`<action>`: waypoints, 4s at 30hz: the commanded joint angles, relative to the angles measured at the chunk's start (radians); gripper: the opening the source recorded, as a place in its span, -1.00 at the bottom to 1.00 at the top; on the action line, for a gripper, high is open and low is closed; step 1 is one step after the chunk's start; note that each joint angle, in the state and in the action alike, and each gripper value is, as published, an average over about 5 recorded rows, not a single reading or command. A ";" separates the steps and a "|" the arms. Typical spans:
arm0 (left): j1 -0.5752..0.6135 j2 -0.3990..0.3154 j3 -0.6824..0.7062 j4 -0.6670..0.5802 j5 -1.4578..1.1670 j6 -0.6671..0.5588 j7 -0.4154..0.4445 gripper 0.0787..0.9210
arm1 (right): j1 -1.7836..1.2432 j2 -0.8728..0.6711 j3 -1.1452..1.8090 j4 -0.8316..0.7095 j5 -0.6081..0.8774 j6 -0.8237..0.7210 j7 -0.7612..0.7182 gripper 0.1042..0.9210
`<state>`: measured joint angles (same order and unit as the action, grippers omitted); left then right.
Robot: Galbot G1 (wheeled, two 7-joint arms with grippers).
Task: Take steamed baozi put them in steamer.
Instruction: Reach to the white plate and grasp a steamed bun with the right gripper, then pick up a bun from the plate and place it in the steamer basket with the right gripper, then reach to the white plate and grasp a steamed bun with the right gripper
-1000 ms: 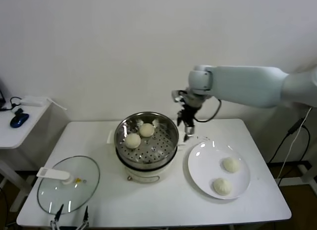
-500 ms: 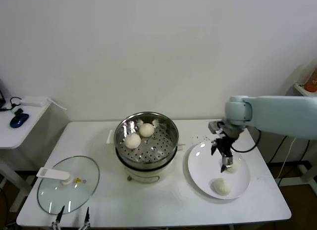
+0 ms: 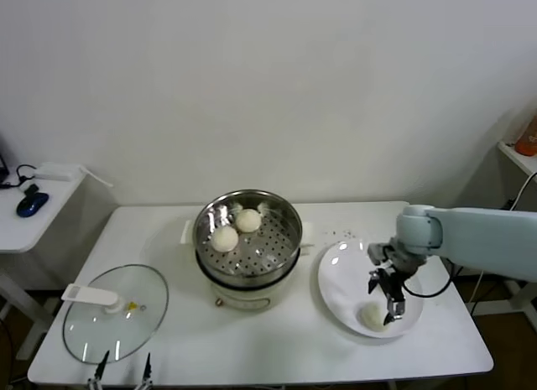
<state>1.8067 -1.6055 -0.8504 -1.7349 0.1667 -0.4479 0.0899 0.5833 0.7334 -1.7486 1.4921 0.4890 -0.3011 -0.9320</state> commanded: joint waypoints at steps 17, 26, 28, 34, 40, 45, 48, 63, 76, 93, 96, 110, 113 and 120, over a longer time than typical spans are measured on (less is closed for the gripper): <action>-0.002 0.008 -0.005 0.005 0.004 0.003 -0.004 0.77 | -0.113 -0.008 0.080 -0.020 -0.053 -0.035 0.066 0.76; -0.001 0.009 -0.003 0.000 0.004 0.004 -0.007 0.77 | -0.037 -0.008 -0.009 0.013 -0.032 -0.040 0.066 0.58; -0.001 0.009 -0.003 -0.002 0.004 0.005 -0.007 0.77 | -0.027 -0.010 -0.017 0.012 -0.029 -0.040 0.065 0.47; 0.001 0.008 -0.003 -0.003 0.004 0.005 -0.007 0.77 | -0.015 -0.009 -0.021 0.002 -0.028 -0.038 0.065 0.26; -0.001 0.008 -0.003 -0.005 0.004 0.007 -0.007 0.77 | 0.096 0.020 -0.062 0.011 0.019 -0.020 0.048 0.24; -0.005 0.007 0.000 -0.007 0.005 0.009 -0.006 0.77 | 0.242 0.074 -0.124 0.035 0.068 0.009 0.015 0.24; -0.006 0.006 0.002 -0.007 0.006 0.009 -0.006 0.77 | 0.317 0.106 -0.154 0.053 0.086 0.034 -0.016 0.24; -0.016 0.007 0.007 0.000 0.008 0.009 -0.011 0.77 | 0.502 0.254 0.033 0.115 -0.049 0.327 -0.123 0.24; -0.015 0.006 0.002 0.011 0.011 0.005 -0.014 0.77 | 0.425 0.401 0.262 0.233 -0.321 0.442 -0.085 0.24; -0.008 0.016 -0.009 0.014 0.011 -0.002 -0.017 0.77 | 0.087 0.658 0.274 0.022 -0.776 0.453 -0.037 0.24; -0.005 0.017 -0.013 0.015 0.010 -0.004 -0.018 0.77 | 0.050 0.686 0.276 -0.016 -0.792 0.449 -0.038 0.24; -0.005 0.013 -0.013 0.010 0.009 -0.003 -0.018 0.77 | 0.071 0.649 0.290 0.006 -0.719 0.410 -0.013 0.42; -0.001 0.013 -0.015 0.006 0.009 -0.002 -0.018 0.77 | 0.139 0.616 0.276 0.031 -0.614 0.414 -0.027 0.62; 0.004 0.011 -0.015 -0.007 0.011 0.002 -0.016 0.77 | 0.418 0.468 0.069 0.046 -0.253 0.419 -0.093 0.76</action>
<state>1.8091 -1.5931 -0.8662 -1.7360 0.1753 -0.4473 0.0727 0.7483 1.3313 -1.5028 1.5330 -0.1155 0.1241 -0.9770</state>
